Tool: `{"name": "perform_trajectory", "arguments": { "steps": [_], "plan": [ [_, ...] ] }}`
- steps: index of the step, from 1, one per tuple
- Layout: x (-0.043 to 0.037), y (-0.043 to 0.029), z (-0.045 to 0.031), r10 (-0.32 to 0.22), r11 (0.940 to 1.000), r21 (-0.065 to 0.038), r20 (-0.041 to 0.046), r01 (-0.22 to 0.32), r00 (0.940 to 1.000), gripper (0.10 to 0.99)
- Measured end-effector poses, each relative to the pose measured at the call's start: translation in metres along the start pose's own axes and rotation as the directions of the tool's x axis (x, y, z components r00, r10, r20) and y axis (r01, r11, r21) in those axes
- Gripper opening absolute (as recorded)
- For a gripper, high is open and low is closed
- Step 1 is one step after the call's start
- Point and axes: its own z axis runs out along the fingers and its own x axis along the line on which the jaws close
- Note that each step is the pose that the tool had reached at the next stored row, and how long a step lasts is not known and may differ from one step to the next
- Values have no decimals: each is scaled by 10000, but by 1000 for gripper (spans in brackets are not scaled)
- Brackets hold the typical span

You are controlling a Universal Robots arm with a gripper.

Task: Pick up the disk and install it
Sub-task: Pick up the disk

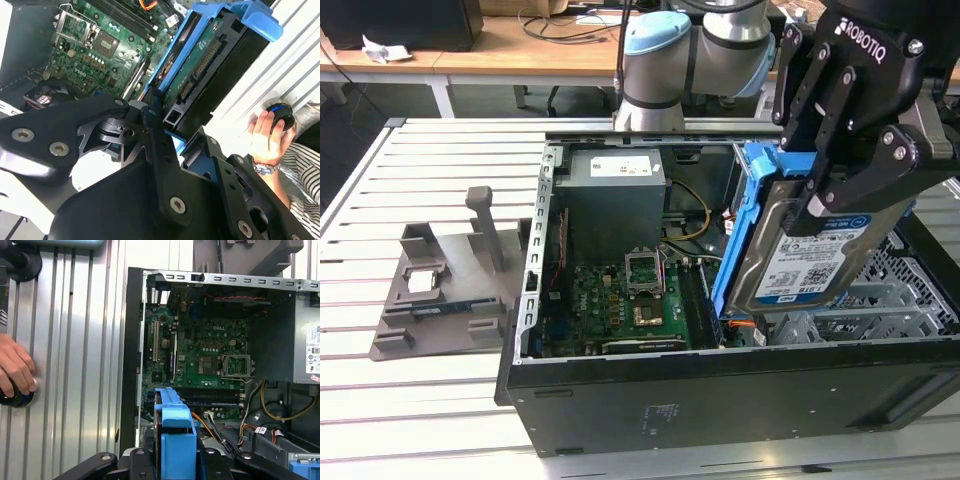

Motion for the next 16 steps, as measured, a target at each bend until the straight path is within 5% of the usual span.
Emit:
{"name": "perform_trajectory", "arguments": {
  "steps": [5, 7, 11, 14, 16],
  "plan": [
    [7, -154, 2, 0, 10000, -17, 1, 0, 10000, 369],
    [14, -308, 9, 1, 10000, -53, 2, -1, 10000, 369],
    [24, -495, 13, 1, 9999, -105, 29, -1, 10000, 369],
    [29, -626, 7, -18, 9999, -127, 480, 24, 9988, 369],
    [34, -721, 15, -16, 9998, -190, 563, 27, 9984, 369]
  ]
}}
